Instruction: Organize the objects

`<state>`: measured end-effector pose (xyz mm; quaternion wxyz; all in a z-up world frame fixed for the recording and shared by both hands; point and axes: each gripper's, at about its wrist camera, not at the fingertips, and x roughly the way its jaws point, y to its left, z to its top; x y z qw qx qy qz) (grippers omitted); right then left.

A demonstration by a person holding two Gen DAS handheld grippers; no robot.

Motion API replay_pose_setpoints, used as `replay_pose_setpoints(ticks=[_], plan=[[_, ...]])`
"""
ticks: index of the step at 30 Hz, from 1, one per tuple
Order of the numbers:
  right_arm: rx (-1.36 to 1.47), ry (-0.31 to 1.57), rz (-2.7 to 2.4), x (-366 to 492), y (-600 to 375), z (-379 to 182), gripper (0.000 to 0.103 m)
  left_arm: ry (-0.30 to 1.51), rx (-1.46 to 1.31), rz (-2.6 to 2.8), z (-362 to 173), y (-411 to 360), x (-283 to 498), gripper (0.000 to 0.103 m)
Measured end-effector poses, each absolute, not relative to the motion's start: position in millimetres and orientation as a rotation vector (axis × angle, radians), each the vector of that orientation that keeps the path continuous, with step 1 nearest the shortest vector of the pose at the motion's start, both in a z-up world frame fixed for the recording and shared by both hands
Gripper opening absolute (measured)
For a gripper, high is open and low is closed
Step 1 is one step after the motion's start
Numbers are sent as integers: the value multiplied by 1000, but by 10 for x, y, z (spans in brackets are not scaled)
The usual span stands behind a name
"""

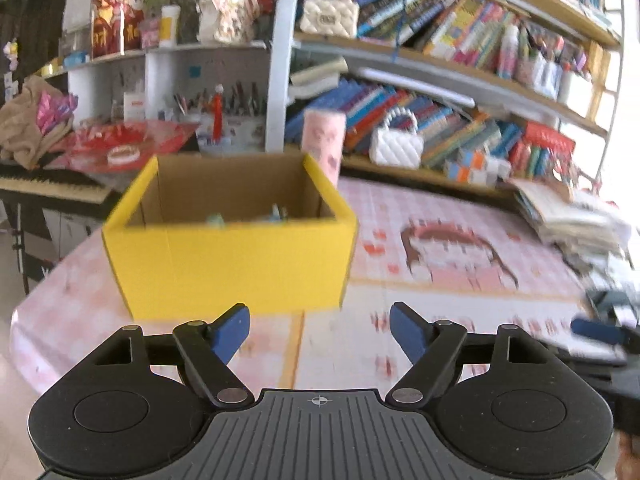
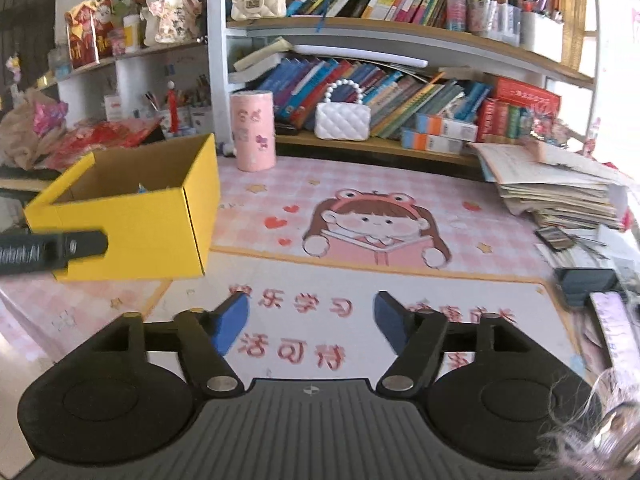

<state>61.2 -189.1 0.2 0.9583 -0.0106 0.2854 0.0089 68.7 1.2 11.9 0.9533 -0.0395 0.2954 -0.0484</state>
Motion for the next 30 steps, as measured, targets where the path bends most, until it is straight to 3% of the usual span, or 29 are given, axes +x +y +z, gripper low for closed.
replay_pose_setpoints(ticks=[4,9,19,30], plan=[[-46,591,-21,484,-1828,-24,86,641,-21,-147,62,-71,598,80],[-44,604,-87,338,-1835,-57,102,612,19,-152,75,-144,484,91],[2,655,-235,142,-1938,-134,103,661,62,-141,-6,-246,373,98],[17,662,-261,25,-1916,-135,103,690,89,-137,-54,-341,304,98]])
